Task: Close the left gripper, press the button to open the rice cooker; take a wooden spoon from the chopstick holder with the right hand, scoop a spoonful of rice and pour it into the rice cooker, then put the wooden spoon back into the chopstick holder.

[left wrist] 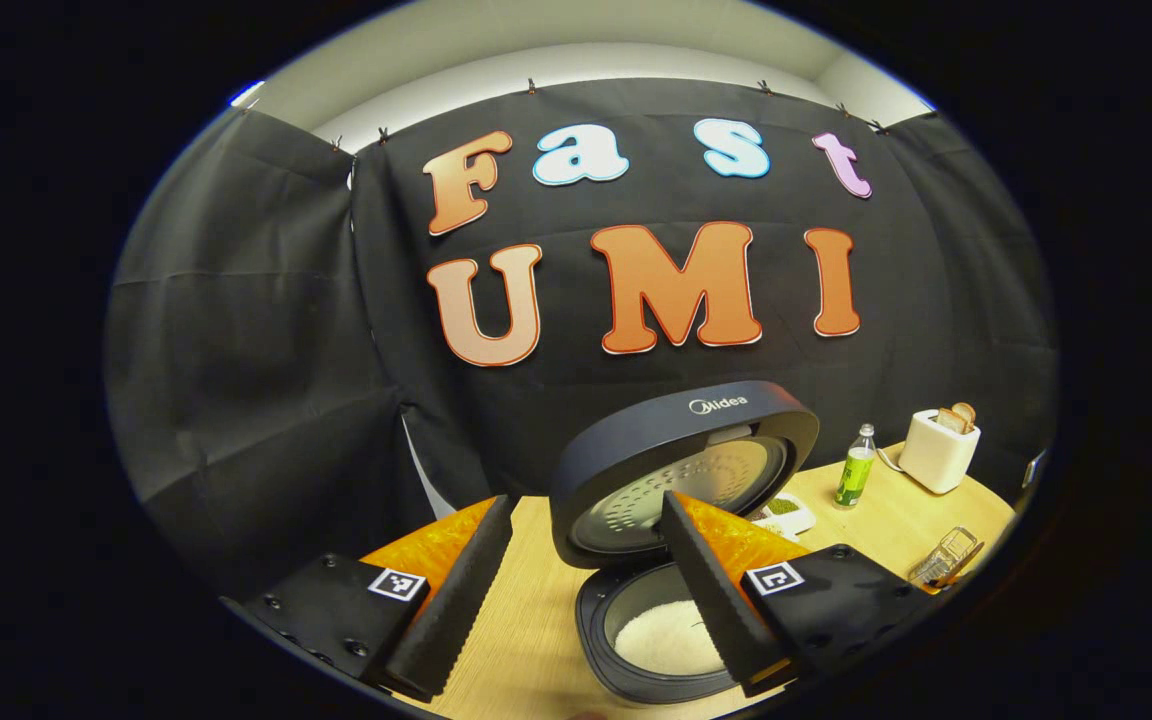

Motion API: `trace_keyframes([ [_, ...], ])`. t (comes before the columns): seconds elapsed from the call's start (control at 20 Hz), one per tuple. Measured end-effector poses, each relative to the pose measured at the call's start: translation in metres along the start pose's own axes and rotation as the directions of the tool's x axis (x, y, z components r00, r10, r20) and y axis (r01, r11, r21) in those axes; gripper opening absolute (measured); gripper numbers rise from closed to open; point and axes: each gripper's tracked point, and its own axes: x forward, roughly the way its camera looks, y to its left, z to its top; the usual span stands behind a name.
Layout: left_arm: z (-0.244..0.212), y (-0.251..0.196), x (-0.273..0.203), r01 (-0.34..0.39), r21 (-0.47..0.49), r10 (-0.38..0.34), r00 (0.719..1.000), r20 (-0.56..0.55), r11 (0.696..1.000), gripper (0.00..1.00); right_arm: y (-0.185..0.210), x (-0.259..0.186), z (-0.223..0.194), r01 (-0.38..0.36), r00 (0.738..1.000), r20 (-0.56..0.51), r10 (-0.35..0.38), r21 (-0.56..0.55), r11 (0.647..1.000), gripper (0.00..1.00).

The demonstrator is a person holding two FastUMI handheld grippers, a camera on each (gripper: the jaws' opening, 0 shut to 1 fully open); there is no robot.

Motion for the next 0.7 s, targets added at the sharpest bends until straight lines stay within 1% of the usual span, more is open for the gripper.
trace_keyframes([
  [0.05, 0.000, -0.001, 0.000, 0.002, -0.002, -0.002, 1.000, 0.002, 1.000, 0.94, 0.006, 0.000, -0.001, -0.023, 1.000, -0.013, 0.023, 0.023, 0.999, 0.06],
  [0.1, 0.002, -0.002, -0.001, 0.005, -0.004, -0.005, 1.000, 0.005, 1.000, 1.00, 0.012, 0.000, -0.003, -0.044, 0.999, -0.029, 0.045, 0.046, 0.998, 0.06],
  [0.15, 0.001, -0.002, -0.003, 0.005, -0.003, -0.005, 1.000, 0.007, 1.000, 0.94, 0.018, -0.001, -0.004, -0.065, 0.997, -0.046, 0.069, 0.079, 0.995, 0.06],
  [0.3, 0.000, 0.003, -0.006, -0.001, 0.003, 0.001, 1.000, 0.006, 1.000, 0.94, 0.030, -0.001, -0.008, -0.104, 0.989, -0.082, 0.119, 0.170, 0.980, 0.05],
  [0.4, -0.001, 0.009, -0.008, -0.011, 0.000, 0.011, 1.000, 0.003, 1.000, 0.94, 0.028, 0.000, -0.008, -0.105, 0.987, -0.099, 0.127, 0.201, 0.974, 0.06],
  [0.45, -0.002, 0.012, -0.008, -0.015, -0.003, 0.015, 1.000, 0.001, 1.000, 1.00, 0.026, 0.001, -0.009, -0.103, 0.986, -0.108, 0.130, 0.229, 0.968, 0.05],
  [0.6, -0.006, 0.016, -0.010, -0.025, -0.014, 0.025, 1.000, -0.005, 1.000, 1.00, 0.020, 0.003, -0.012, -0.077, 0.980, -0.150, 0.130, 0.320, 0.944, 0.06],
  [0.7, -0.007, 0.018, -0.011, -0.028, -0.017, 0.028, 1.000, -0.009, 0.999, 1.00, 0.022, 0.003, -0.011, -0.078, 0.981, -0.145, 0.130, 0.320, 0.944, 0.05],
])
